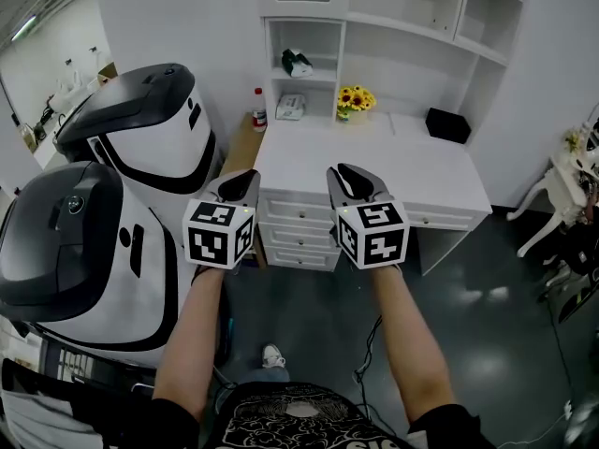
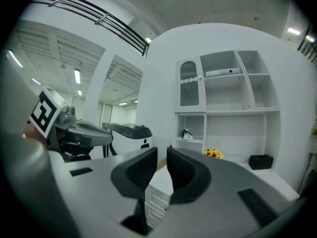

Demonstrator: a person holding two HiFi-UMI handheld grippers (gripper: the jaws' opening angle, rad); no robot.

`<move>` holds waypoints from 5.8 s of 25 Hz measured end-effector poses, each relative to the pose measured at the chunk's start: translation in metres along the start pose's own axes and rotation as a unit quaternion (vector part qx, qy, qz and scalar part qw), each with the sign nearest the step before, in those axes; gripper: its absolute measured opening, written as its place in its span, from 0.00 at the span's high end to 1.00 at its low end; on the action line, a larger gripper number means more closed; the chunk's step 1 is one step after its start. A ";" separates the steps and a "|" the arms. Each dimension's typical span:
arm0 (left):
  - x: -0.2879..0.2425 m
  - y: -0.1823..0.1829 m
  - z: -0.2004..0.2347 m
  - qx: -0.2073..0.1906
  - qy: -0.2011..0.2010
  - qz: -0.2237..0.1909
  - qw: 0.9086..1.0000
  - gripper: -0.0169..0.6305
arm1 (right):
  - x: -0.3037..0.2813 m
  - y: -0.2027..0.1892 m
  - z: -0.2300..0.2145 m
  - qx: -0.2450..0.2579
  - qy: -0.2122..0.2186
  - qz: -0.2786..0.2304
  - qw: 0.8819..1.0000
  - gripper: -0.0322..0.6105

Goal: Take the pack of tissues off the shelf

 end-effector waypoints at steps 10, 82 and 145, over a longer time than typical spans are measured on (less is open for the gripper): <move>-0.062 -0.007 0.075 0.009 -0.024 0.001 1.000 0.96 | -0.092 -0.008 -0.003 0.000 -0.012 0.013 1.000 0.78; -0.407 -0.056 0.217 -0.004 0.034 0.016 0.999 0.96 | -0.444 -0.091 -0.208 -0.039 0.085 0.043 0.995 0.46; -0.483 -0.097 0.304 0.024 -0.101 0.001 0.995 0.96 | -0.578 -0.158 -0.205 0.020 0.001 0.149 0.989 0.71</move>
Point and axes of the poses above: the fingertips, and each gripper's own axes: x backward along the fingers, z to its left, y out of its top, the point moved 3 cm from there along x, backward along the fingers, and after that the axes turned 15 degrees about -z, right-handed, at the moved point
